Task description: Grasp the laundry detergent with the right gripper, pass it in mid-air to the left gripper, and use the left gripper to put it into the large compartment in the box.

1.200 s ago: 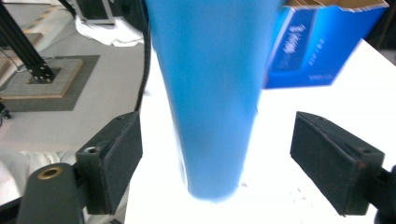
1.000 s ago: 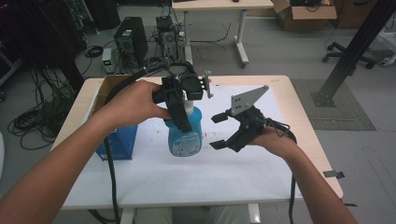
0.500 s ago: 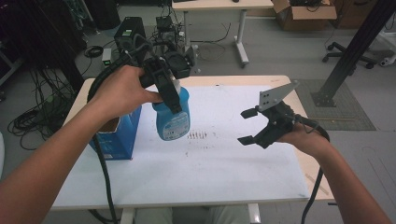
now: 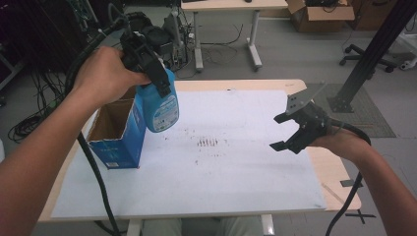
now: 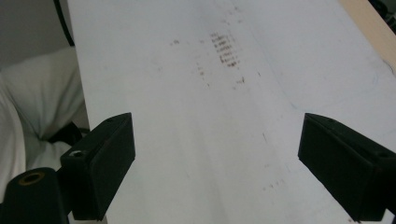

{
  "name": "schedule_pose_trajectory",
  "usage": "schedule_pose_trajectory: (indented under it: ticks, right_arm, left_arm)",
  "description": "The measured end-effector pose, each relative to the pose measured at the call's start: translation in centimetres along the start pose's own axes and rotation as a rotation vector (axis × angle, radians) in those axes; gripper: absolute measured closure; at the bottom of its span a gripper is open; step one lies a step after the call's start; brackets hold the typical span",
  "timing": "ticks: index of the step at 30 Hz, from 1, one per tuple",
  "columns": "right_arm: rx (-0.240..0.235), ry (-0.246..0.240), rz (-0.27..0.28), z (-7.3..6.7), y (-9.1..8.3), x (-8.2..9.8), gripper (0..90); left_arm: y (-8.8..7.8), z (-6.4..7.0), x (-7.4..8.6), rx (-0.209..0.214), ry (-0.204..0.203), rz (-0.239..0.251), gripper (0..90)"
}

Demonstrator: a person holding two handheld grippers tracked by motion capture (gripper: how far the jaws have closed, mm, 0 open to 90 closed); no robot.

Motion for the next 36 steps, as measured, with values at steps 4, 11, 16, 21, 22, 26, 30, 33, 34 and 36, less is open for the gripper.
schedule_pose_trajectory:
  ticks: [4, 11, 16, 21, 22, 26, 30, 33, 34, 36]
  right_arm:
    - [0.005, 0.001, -0.058, 0.2, -0.2, 0.4, 10.4]
    - [0.013, 0.012, -0.124, 0.6, -0.6, 1.5, 10.3]
    - [0.020, 0.018, -0.141, 0.7, -0.8, 2.2, 10.6]
    - [0.025, 0.022, -0.145, 0.8, -1.0, 2.7, 10.7]
    - [0.026, 0.022, -0.144, 0.8, -1.1, 2.8, 10.8]
    - [0.026, 0.023, -0.144, 0.7, -1.3, 3.1, 11.1]
    - [0.029, 0.025, -0.146, 0.8, -1.3, 3.3, 11.1]
    - [0.027, 0.025, -0.150, 0.8, -1.3, 3.4, 11.0]
    - [0.028, 0.025, -0.153, 0.8, -1.3, 3.4, 11.0]
    - [0.029, 0.028, -0.150, 0.8, -1.4, 3.5, 11.0]
  left_arm:
    - [-0.1, -1.3, 0.1, -0.007, -0.055, -0.006, 37.8]
    - [-1.0, -3.6, 0.4, -0.028, -0.177, 0.016, 37.8]
    - [-1.6, -5.1, 0.6, -0.054, -0.263, 0.020, 37.9]
    - [-2.1, -6.8, 0.9, -0.076, -0.351, 0.016, 37.8]
    - [-2.1, -7.0, 1.0, -0.079, -0.364, 0.017, 37.9]
    - [-2.1, -8.1, 1.4, -0.094, -0.419, 0.022, 37.8]
    - [-2.1, -9.1, 1.9, -0.108, -0.473, 0.034, 37.8]
    - [-1.9, -9.7, 2.3, -0.116, -0.504, 0.039, 37.8]
    - [-1.8, -9.9, 2.4, -0.117, -0.512, 0.039, 37.8]
    - [-1.6, -10.3, 2.7, -0.120, -0.526, 0.042, 37.8]
Point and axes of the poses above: each handheld gripper's, and its own axes: y roughly forward along the jaws, x roughly out of its underside, z roughly to its right, the point moved 2 cm from there along y, roughly forward along the jaws, and after that the axes turned 13 degrees about -y, right-handed, at the moved point
